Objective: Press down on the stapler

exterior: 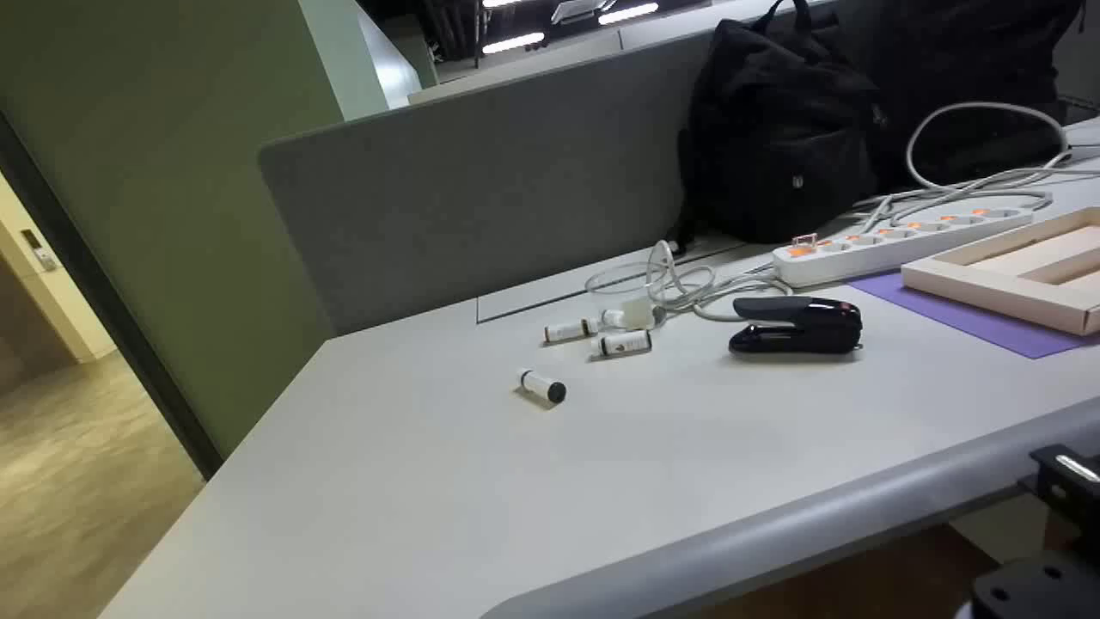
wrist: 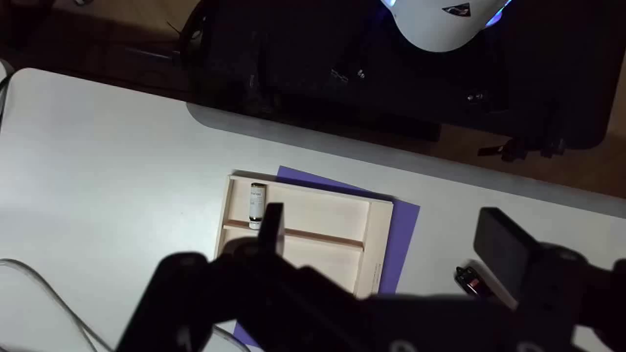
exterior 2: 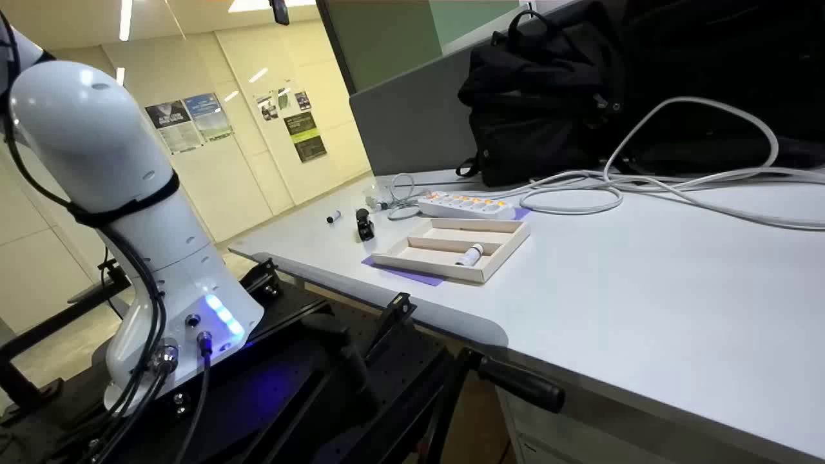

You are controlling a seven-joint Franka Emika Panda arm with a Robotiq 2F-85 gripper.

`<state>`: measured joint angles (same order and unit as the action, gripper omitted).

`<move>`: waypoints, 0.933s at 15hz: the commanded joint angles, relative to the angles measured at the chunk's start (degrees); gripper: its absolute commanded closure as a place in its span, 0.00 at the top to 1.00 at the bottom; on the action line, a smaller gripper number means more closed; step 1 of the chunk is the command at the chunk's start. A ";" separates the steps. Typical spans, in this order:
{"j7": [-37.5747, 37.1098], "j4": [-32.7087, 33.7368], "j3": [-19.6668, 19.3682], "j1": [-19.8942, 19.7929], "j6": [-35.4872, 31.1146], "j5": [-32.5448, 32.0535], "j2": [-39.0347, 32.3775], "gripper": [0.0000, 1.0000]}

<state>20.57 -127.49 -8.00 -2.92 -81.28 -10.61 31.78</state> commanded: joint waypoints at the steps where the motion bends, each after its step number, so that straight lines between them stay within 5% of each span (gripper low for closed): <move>1: -0.25 0.15 -0.47 0.65 0.12 -0.17 -0.01 1.00; 10: -0.25 0.16 -0.47 0.65 0.10 -0.17 0.08 1.00; 14: -0.82 -3.91 1.72 3.51 -10.72 1.42 -1.60 1.00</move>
<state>20.57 -128.60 -7.69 -1.82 -85.44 -10.04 31.34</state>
